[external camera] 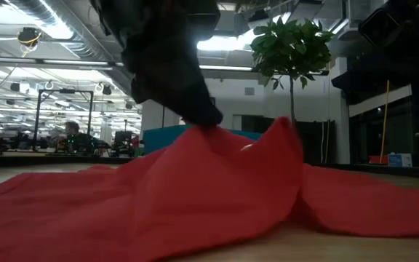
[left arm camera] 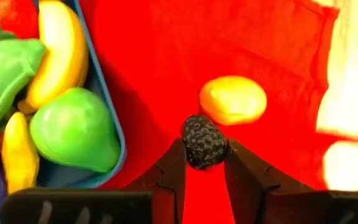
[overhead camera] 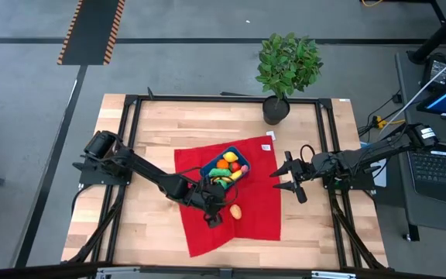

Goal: Pick and placing Produce into tupperware
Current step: Put the blackberry into the blue bin

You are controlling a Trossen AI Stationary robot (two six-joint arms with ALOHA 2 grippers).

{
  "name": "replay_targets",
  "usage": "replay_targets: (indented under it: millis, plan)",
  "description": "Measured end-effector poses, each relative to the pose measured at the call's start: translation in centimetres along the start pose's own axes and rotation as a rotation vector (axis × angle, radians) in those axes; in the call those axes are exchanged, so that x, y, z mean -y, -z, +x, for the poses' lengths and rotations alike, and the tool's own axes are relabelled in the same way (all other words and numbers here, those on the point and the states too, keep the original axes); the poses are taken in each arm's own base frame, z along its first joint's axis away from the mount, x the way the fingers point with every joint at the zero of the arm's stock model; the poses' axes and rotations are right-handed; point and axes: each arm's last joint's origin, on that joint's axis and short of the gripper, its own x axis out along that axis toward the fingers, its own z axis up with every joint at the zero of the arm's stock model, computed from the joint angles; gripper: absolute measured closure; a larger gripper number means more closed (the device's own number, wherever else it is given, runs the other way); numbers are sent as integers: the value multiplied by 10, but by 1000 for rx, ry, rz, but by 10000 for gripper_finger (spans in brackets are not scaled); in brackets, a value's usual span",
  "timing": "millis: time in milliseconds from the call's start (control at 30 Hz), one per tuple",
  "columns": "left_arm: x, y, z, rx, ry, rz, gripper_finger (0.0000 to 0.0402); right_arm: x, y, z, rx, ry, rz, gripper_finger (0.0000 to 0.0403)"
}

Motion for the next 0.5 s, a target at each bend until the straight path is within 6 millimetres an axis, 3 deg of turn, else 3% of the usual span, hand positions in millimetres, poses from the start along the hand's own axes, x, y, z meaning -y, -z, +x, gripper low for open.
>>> replay_targets:
  millis: [500]
  plan:
    - [-1,3,-1,-23,-22,-12,325,0,0,0,-1,0,1,207]
